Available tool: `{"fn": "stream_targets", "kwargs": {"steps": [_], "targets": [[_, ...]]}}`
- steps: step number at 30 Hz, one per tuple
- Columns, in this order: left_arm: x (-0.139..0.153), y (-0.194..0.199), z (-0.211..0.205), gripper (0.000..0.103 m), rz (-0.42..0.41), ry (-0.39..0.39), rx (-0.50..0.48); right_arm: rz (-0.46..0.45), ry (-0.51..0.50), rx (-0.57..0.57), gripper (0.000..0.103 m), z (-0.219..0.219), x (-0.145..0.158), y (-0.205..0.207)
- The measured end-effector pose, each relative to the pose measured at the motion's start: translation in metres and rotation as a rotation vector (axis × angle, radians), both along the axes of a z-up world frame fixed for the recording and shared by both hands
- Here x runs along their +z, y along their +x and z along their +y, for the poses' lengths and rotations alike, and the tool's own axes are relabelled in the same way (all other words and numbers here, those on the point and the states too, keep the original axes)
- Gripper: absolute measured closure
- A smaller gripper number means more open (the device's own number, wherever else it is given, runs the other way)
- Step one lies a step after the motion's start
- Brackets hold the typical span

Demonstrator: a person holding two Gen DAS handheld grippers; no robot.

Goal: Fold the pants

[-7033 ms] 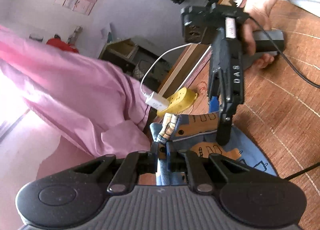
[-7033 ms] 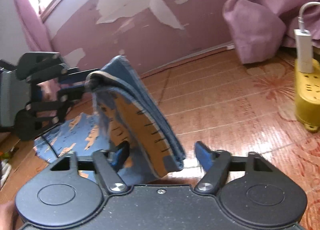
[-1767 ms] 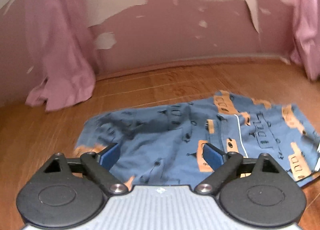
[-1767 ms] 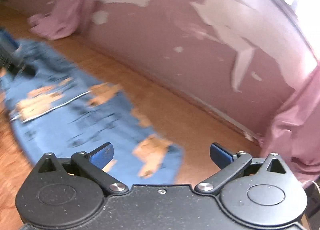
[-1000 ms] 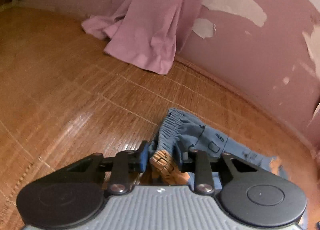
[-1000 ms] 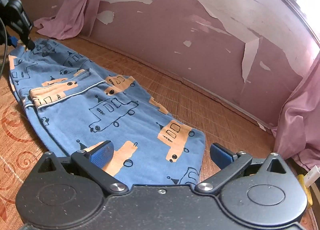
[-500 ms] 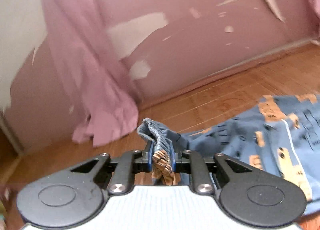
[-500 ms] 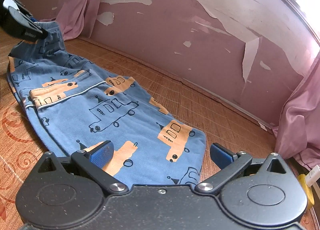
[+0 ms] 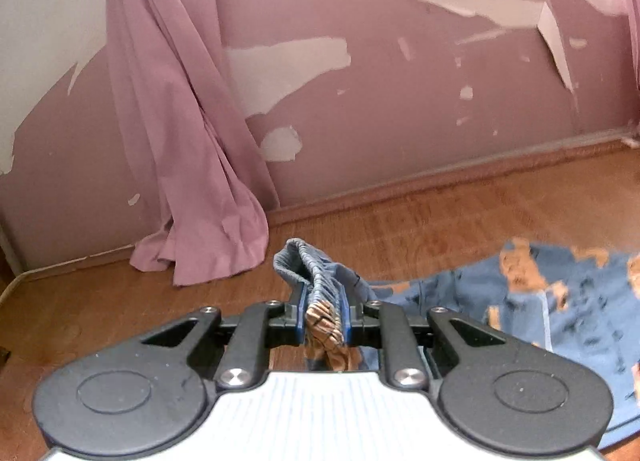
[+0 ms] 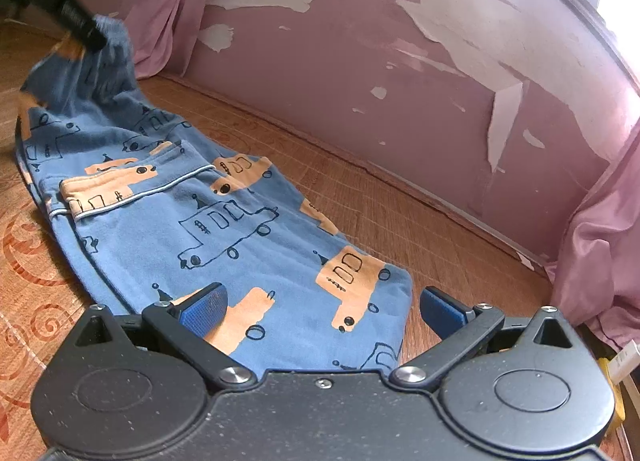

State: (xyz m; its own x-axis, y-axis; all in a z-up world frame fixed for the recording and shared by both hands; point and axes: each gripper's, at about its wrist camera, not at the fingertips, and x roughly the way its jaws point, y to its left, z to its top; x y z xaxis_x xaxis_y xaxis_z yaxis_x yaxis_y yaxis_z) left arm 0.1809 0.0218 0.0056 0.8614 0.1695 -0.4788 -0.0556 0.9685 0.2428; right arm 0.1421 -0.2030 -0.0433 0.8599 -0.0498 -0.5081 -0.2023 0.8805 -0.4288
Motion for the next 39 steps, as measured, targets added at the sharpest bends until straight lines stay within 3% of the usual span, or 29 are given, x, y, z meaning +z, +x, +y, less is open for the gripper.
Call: {"fn": "stream_targets", "kwargs": {"steps": [7,13,17,21,32,35,39], "targets": [[0.046,-0.021,-0.046,0.084,-0.089,-0.012,-0.142,-0.053,0.071,0.051,0.001,-0.029,0.036,-0.002],[0.058,-0.040,-0.115,0.084,-0.114,0.036,-0.335,-0.043,0.107,0.083,0.001,-0.082,0.057,-0.007],[0.045,-0.044,-0.161,0.084,-0.075,0.074,-0.444,-0.052,0.133,-0.028,0.001,-0.121,0.059,-0.006],[0.021,-0.046,-0.202,0.084,-0.023,0.122,-0.540,-0.043,0.239,-0.170,0.001,-0.160,0.058,0.000],[-0.035,-0.055,-0.269,0.083,0.157,0.223,-0.685,-0.022,0.327,-0.215,0.001,-0.198,0.050,0.015],[-0.048,-0.052,-0.275,0.071,0.226,0.228,-0.711,-0.018,0.330,-0.209,0.001,-0.201,0.048,0.016],[-0.042,-0.058,-0.253,0.039,0.242,0.102,-0.712,-0.023,0.306,-0.207,0.001,-0.200,0.047,0.015]]}}
